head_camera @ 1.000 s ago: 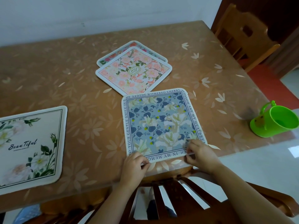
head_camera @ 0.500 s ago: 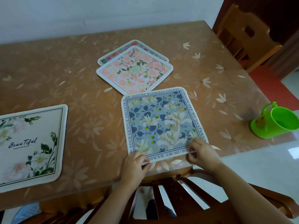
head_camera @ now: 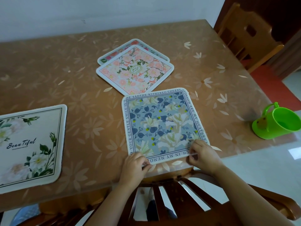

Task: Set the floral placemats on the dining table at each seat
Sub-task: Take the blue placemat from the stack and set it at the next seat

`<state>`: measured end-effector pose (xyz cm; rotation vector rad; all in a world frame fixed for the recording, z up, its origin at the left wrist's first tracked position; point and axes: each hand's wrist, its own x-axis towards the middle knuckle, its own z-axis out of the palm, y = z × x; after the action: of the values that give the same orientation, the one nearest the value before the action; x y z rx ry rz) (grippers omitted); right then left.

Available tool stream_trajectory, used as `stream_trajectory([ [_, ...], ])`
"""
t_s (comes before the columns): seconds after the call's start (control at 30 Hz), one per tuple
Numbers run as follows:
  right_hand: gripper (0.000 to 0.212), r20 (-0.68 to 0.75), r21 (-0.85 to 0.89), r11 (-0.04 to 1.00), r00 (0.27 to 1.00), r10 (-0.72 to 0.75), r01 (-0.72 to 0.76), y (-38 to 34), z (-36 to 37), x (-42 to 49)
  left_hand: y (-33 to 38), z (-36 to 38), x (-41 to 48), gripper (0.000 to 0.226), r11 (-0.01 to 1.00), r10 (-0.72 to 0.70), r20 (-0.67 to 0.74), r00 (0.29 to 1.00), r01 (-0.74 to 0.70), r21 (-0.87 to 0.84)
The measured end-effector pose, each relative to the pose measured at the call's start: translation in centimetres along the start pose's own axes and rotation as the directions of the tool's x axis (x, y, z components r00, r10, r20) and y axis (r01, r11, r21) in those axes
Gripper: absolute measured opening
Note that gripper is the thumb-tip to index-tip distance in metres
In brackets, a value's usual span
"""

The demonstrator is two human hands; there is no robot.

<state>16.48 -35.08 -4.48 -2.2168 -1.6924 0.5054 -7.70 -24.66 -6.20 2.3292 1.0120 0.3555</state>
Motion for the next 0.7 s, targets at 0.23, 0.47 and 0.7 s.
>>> stream_trajectory([
  [0.23, 0.017, 0.012, 0.026, 0.999, 0.999, 0.033, -0.033, -0.1, 0.1, 0.0, -0.2, 0.3, -0.1, 0.024, 0.996, 0.054, -0.033, 0.998, -0.051, 0.075],
  [0.47, 0.045, 0.012, -0.112, 0.993, 0.999, -0.029, 0.030, -2.1, 2.7, 0.5, -0.3, 1.5, 1.5, 0.042, 0.951, 0.183, 0.100, 0.978, -0.202, 0.235],
  [0.7, 0.067, 0.201, -0.318, 0.944, 0.979, -0.021, 0.085, -3.5, 5.3, 4.6, 0.0, 2.7, 4.0, 0.065, 0.903, 0.057, 0.200, 0.978, -0.136, 0.407],
])
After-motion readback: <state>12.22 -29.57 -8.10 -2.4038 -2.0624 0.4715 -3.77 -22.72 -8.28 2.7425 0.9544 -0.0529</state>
